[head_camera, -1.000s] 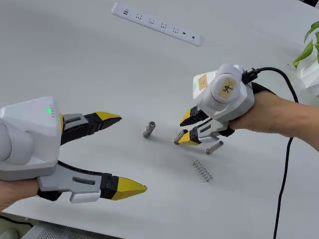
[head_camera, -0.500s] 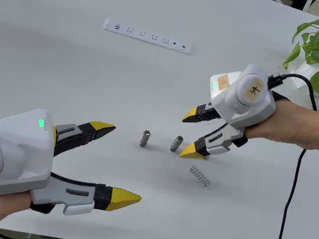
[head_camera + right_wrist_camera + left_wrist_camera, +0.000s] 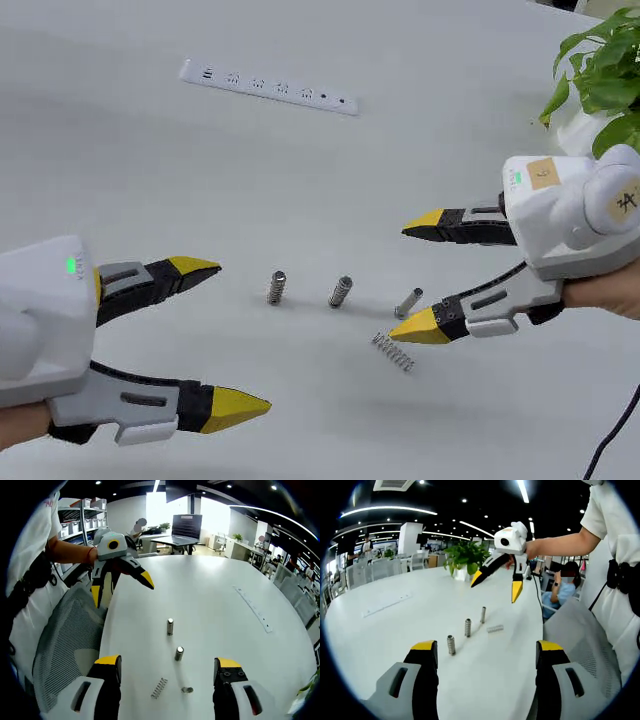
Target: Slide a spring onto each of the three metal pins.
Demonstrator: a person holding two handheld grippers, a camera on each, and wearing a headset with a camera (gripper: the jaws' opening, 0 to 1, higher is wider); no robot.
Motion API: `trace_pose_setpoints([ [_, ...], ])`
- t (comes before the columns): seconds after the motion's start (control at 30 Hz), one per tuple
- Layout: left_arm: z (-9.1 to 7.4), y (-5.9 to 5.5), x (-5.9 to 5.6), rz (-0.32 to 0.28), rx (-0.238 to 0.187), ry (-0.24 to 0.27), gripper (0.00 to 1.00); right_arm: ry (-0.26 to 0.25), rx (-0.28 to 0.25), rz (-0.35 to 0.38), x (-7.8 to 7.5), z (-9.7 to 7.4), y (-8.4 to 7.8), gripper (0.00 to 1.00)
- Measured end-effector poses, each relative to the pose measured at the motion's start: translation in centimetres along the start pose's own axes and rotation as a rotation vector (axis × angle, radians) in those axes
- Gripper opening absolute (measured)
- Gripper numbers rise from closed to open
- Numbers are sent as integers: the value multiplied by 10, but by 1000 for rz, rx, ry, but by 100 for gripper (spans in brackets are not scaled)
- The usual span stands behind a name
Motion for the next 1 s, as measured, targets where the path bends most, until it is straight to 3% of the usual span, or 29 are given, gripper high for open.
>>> trace_pose_setpoints([
  [0.3, 16, 12, -7, 97, 53, -40, 71, -60, -107, 67, 22, -20, -29, 85],
  [0.47, 31, 18, -15, 184, 101, -78, 67, -102, -156, 113, 31, -33, -51, 88],
  [0.57, 45, 20, -22, 265, 155, -105, 64, -136, -185, 151, 35, -41, -66, 89],
  [0.67, 62, 24, -32, 318, 164, -119, 63, -155, -211, 170, 39, -47, -77, 89],
  [0.8, 85, 21, -44, 334, 184, -159, 57, -167, -228, 177, 44, -52, -89, 90],
  [0.9, 103, 13, -46, 478, 263, -150, 54, -178, -242, 192, 45, -56, -98, 90],
  [1.0, 120, 6, -51, 527, 299, -156, 48, -189, -254, 204, 46, -57, -105, 90],
])
Point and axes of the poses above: the centre of the closed fingertips' face, and the gripper's own axes: z roughly forward along the fingers, x roughly to its left, y roughly out of its top, the point moved 7 cm from there along -z, roughly backward along the fingers, and after that the axes turned 8 degrees about y, right-handed, at the moved point
